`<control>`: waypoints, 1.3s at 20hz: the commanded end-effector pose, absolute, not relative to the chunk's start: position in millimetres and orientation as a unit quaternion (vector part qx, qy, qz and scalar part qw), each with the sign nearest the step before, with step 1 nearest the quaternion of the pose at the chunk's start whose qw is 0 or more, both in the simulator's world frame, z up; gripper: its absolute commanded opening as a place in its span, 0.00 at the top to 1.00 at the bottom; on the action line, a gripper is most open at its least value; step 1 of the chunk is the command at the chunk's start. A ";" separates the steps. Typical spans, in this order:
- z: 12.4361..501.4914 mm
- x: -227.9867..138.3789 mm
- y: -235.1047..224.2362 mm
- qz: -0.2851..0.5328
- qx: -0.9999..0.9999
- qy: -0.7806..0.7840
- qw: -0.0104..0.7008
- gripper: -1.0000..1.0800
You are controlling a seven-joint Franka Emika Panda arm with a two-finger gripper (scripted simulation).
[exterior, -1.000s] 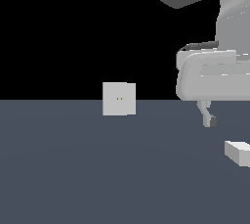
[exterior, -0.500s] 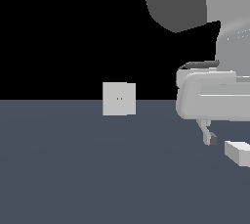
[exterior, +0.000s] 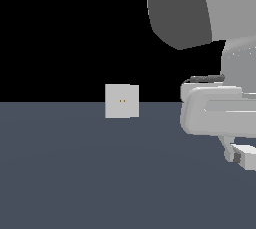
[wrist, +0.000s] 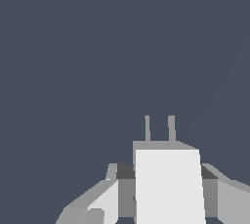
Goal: Plug the charger into the wall socket.
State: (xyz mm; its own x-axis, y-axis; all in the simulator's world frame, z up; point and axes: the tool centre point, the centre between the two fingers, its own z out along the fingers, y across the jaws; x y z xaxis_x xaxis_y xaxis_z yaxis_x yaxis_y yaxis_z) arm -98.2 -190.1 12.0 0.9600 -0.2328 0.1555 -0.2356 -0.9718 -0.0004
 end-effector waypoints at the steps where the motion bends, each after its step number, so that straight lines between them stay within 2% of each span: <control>1: 11.8 -97.8 -190.1 0.078 0.990 -0.118 0.009 1.00; 10: 12.7 -96.8 -188.9 0.078 0.990 -0.116 0.009 1.00; 15: 20.9 -83.3 -174.4 0.078 0.992 -0.095 0.008 1.00; 20: 38.9 -55.4 -140.4 0.078 0.996 -0.047 0.005 1.00; 26: 71.1 -13.5 -72.3 0.078 0.996 0.040 -0.001 1.00</control>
State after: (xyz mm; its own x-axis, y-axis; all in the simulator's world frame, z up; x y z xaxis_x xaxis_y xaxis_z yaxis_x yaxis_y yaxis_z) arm -23.1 -90.3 62.7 0.9872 0.0357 0.1556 0.0356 -0.9994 0.0031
